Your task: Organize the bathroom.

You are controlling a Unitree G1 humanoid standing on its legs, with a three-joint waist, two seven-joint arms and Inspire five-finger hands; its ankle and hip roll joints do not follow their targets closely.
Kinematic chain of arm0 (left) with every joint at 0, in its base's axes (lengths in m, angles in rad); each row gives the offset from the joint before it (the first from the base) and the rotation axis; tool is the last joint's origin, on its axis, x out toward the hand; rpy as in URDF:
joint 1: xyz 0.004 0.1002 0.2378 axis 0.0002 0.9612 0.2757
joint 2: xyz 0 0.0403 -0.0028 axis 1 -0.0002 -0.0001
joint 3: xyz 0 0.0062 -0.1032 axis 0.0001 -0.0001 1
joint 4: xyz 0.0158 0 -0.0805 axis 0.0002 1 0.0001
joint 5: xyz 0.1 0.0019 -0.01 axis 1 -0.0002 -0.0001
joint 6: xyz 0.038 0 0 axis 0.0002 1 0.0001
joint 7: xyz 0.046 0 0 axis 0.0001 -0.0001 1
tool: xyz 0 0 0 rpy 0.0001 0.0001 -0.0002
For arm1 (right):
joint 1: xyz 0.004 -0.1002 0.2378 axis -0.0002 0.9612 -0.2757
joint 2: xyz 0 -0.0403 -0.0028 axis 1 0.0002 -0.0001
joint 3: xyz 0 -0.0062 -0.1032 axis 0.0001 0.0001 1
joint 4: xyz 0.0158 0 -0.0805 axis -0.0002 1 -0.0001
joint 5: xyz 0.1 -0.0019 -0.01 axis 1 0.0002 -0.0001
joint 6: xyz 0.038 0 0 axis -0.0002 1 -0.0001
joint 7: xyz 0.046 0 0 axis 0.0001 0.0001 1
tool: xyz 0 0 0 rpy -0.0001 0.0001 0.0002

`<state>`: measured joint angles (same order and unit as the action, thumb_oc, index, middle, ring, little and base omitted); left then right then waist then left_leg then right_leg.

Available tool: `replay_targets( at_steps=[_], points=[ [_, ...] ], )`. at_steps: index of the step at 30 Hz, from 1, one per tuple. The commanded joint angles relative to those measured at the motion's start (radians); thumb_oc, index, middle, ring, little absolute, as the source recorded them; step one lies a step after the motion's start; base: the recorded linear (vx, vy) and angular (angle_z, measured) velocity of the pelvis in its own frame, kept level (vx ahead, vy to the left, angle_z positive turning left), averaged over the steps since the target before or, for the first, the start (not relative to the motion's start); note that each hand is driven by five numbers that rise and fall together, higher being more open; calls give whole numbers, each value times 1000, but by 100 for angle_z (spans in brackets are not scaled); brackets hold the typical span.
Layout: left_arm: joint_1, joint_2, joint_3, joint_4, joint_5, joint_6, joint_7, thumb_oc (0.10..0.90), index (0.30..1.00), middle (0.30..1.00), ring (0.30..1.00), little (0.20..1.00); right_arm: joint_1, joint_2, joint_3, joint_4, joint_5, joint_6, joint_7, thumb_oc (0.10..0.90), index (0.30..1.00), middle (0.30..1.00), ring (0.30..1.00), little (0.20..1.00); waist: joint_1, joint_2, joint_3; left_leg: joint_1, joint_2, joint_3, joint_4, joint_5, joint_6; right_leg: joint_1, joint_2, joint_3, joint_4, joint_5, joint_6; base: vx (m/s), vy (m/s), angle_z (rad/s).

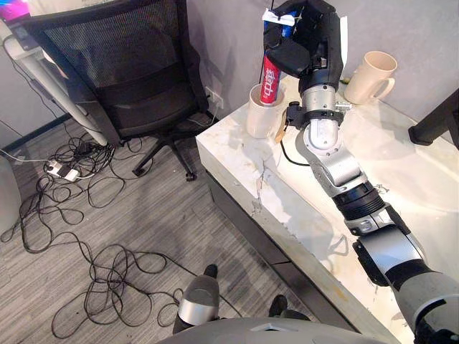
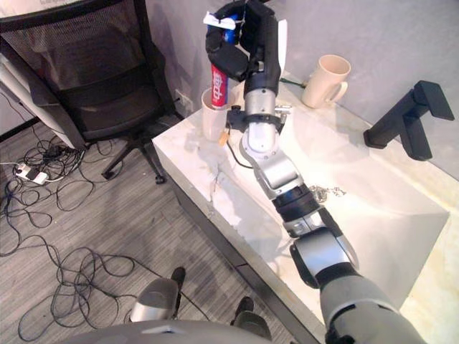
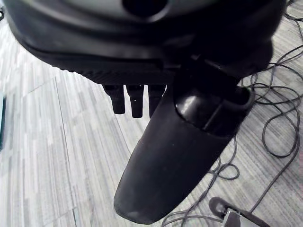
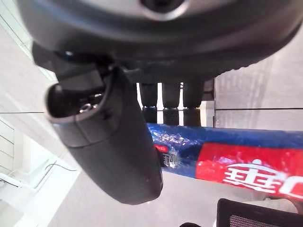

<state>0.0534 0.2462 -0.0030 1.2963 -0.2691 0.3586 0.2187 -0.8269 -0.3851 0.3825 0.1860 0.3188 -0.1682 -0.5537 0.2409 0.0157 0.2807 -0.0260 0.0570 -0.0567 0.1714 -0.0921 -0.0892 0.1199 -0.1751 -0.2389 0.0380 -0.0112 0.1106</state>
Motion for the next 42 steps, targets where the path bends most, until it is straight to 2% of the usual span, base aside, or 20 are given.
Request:
replay_targets(
  at_steps=[1, 6, 18, 25, 26, 27, 28, 42],
  points=[
    [53, 71, -79, 82, 6, 53, 41, 800, 900, 900, 900, 900, -113, 13, -81, -98, -68, -153, -10, 400, 300, 300, 300, 300, 4, -20, -65, 4, 58, 6, -22, 56, -16, -70, -101, 70, 110, -44, 74, 0, 0, 0],
    [48, 74, -78, 83, 7, 58, 32, 800, 900, 900, 900, 900, -95, 39, -73, -90, -79, -160, -20, 400, 300, 300, 300, 300, 4, -10, -48, -6, 57, 8, -16, 56, -15, -81, -109, 67, 118, -41, 77, 0, 0, 0],
    [25, 78, -90, 77, 3, 60, 20, 800, 900, 900, 900, 900, -110, 42, -63, -56, -101, -176, -42, 400, 300, 300, 300, 300, 5, 5, -12, -35, 53, 4, -6, 64, -16, -107, -119, 67, 128, -34, 80, -19, 1, 0],
    [23, 76, -90, 78, 9, 56, 18, 800, 900, 900, 900, 900, -111, 40, -68, -51, -85, -180, -32, 400, 300, 300, 300, 300, 5, 5, -8, -40, 52, 3, -4, 64, -15, -115, -120, 69, 133, -34, 81, -5, 0, 0],
    [21, 76, -90, 78, 11, 53, 17, 800, 900, 900, 900, 900, -108, 42, -66, -51, -83, -183, -31, 555, 533, 533, 533, 533, 4, 6, -6, -42, 52, 4, -2, 63, -15, -116, -121, 69, 134, -34, 80, 0, 0, 0],
    [21, 76, -90, 78, 11, 53, 17, 800, 900, 900, 900, 900, -108, 42, -66, -51, -83, -183, -31, 555, 533, 533, 533, 533, 4, 6, -6, -42, 52, 4, -2, 63, -15, -116, -121, 69, 134, -34, 80, 0, 0, 0],
    [21, 75, -90, 79, 10, 51, 17, 800, 900, 900, 900, 900, -107, 44, -64, -52, -76, -184, -29, 800, 900, 900, 900, 900, 3, 6, -5, -42, 52, 4, -3, 64, -16, -117, -121, 70, 134, -33, 80, 0, 0, 0],
    [21, 78, -86, 78, 28, 48, -10, 800, 900, 900, 900, 900, -82, 65, -53, -53, -69, -173, 4, 800, 900, 900, 900, 900, -12, 8, -5, -35, 56, 22, -15, 64, -12, -129, -121, 83, 129, -27, 85, -20, 7, -2]
  ],
)
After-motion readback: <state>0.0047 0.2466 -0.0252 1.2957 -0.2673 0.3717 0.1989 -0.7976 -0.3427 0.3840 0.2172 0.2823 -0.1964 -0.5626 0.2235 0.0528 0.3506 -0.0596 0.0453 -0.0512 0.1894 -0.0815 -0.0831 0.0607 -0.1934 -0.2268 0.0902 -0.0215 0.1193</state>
